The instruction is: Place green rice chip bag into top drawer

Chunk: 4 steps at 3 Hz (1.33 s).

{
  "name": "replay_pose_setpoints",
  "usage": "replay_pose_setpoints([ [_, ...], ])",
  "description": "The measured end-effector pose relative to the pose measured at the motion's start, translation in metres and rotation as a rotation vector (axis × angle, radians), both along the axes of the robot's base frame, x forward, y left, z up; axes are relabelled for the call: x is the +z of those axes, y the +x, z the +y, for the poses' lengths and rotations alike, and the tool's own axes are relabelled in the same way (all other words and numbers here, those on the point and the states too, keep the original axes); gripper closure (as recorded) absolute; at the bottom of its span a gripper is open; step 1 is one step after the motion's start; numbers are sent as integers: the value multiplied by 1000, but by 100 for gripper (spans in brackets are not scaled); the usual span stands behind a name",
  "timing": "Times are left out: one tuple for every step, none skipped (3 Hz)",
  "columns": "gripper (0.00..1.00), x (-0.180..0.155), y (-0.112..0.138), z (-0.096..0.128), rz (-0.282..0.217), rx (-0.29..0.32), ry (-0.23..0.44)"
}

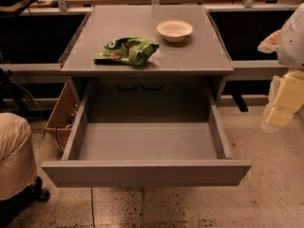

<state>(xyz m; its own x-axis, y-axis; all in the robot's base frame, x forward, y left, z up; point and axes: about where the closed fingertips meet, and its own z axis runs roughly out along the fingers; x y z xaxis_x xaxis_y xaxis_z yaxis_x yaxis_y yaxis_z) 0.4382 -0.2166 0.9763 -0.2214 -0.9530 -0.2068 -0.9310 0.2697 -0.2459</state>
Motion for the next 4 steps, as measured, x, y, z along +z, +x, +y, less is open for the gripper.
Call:
replay_pose_setpoints([
  [0,0,0,0,-1,0,0],
  [0,-4,17,9,-14,15,37],
  [0,-12,60,32,-46,33,84],
  [0,-16,110,64,-102,42,123],
])
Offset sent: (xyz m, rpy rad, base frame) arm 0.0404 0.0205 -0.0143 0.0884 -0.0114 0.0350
